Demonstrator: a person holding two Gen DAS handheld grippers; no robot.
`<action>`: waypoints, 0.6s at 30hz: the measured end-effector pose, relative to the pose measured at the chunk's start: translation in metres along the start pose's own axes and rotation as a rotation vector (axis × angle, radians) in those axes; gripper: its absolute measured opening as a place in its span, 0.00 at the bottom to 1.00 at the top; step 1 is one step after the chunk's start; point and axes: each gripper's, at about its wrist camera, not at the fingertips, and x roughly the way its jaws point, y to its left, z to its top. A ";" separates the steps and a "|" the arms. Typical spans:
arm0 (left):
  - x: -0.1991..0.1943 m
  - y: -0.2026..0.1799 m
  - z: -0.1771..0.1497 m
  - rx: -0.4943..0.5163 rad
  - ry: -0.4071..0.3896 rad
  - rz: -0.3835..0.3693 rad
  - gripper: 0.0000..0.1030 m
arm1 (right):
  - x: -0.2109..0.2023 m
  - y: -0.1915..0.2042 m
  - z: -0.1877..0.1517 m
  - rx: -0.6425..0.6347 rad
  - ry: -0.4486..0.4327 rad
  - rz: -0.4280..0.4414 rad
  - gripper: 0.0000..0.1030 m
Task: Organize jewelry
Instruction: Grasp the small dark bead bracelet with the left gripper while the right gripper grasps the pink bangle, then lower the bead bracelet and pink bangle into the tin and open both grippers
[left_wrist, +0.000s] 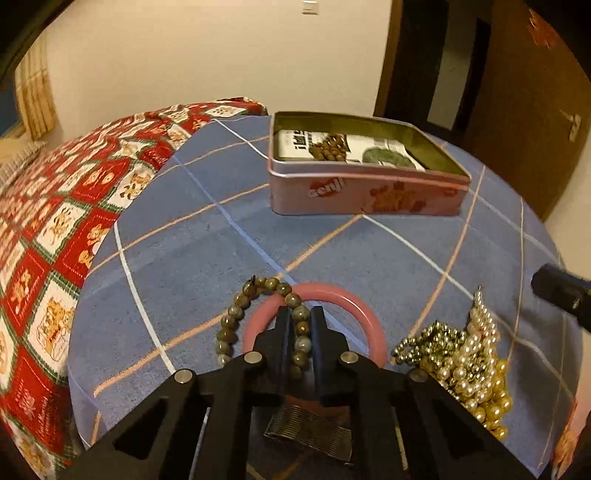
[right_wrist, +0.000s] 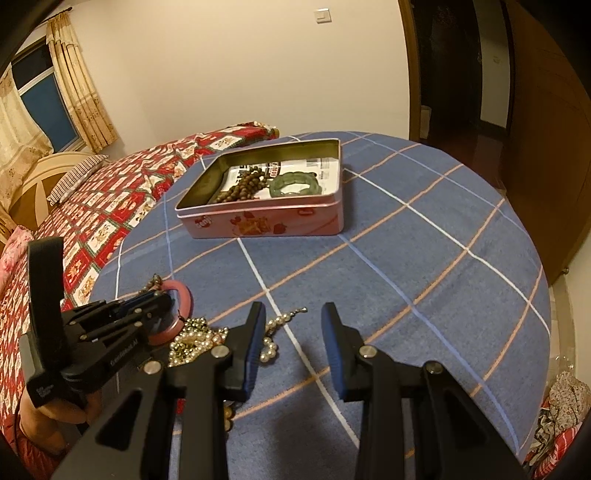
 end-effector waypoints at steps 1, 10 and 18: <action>-0.003 0.002 0.001 -0.014 -0.013 -0.007 0.09 | 0.000 0.001 0.000 -0.004 0.000 0.001 0.35; -0.070 0.029 0.017 -0.126 -0.208 -0.066 0.08 | 0.005 0.020 0.015 -0.049 -0.012 0.061 0.35; -0.101 0.051 0.022 -0.180 -0.292 -0.034 0.08 | 0.048 0.082 0.023 -0.222 0.067 0.179 0.35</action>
